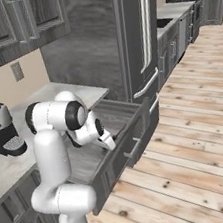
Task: Pick up the metallic utensils from the counter and place them in the open drawer. Make sure not to pick up any wooden utensils.
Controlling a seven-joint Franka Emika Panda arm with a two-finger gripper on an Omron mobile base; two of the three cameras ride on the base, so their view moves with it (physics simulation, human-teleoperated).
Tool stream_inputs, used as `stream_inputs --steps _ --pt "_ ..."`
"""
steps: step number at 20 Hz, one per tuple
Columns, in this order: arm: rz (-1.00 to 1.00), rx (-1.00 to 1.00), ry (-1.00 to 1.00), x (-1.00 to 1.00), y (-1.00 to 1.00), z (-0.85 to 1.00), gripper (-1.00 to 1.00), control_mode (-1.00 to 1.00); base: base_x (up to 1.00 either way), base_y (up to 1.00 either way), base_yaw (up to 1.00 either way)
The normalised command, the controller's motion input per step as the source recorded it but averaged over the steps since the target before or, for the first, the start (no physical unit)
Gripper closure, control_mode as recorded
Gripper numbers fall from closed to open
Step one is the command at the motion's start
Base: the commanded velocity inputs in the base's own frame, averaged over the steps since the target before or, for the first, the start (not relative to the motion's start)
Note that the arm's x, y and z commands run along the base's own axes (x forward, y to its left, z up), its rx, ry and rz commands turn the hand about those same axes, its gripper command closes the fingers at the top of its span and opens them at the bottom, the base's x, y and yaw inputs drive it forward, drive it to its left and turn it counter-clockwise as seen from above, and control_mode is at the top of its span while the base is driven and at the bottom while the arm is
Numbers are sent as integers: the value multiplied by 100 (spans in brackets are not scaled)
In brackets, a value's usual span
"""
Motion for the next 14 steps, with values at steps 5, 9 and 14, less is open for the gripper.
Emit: stream_inputs --steps 5,9,14 --pt "1 0 0 -13 -9 17 100 -100 0 0 0" --pt "11 -3 -1 -7 27 55 100 -100 0 0 0" --pt "11 1 -2 -4 57 31 100 -100 0 0 0"
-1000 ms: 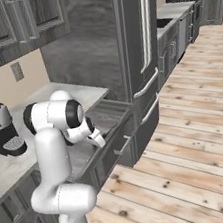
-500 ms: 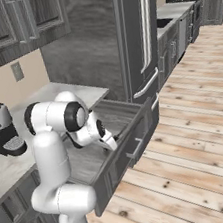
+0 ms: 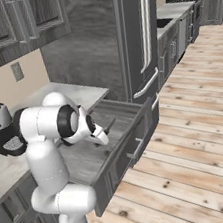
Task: Pick up the metallic utensils from the counter and place them in the open drawer. Make sure not to pick up any wooden utensils.
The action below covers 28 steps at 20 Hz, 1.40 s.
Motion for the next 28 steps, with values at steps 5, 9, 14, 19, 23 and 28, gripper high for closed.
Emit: stream_inputs --steps 5,9,14,19,23,28 --pt "2 11 0 7 40 -2 100 -100 0 0 0" --pt "0 20 1 23 2 -18 100 -100 0 0 0" --pt "0 9 0 20 -4 -25 100 -100 0 0 0" --pt "0 0 0 30 -2 -32 100 -100 0 0 0" --pt "8 0 0 29 1 -49 100 -100 0 0 0" --pt "11 0 4 25 7 -45 100 -100 0 0 0"
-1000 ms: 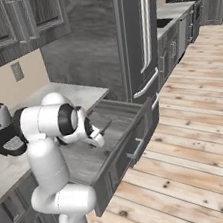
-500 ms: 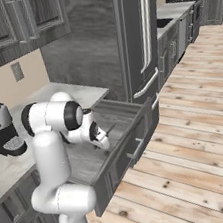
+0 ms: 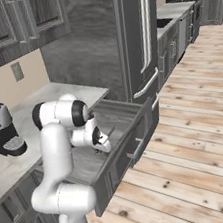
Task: Pick up the metallic utensils from the counter and place them in the open drawer. Make sure not to pick up any wooden utensils.
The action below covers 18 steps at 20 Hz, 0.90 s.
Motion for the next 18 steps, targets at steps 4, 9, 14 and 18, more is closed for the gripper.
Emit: stream_inputs --steps 4,9,14,18 --pt "11 0 3 17 3 -43 100 -100 0 0 0" --pt "9 0 0 15 0 -50 100 -100 0 0 0" --pt "7 0 0 12 0 -31 100 -100 0 0 0" --pt "5 0 0 5 3 -17 -100 -100 0 0 0"
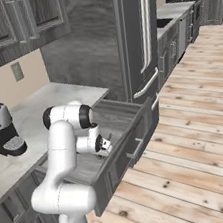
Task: Pick up the metallic utensils from the counter and place them in the open drawer. Make sure not to pick up any wooden utensils.
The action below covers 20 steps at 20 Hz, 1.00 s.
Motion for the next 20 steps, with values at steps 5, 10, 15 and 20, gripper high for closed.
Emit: stream_inputs --steps 5,10,15,20 --pt "5 0 0 0 11 -1 -100 -100 0 0 0" --pt "-3 0 1 -7 9 5 -100 -100 0 0 0" --pt "-4 0 0 -27 -1 47 -100 -100 0 0 0" --pt "-3 0 0 -29 -4 88 -100 -100 0 0 0"
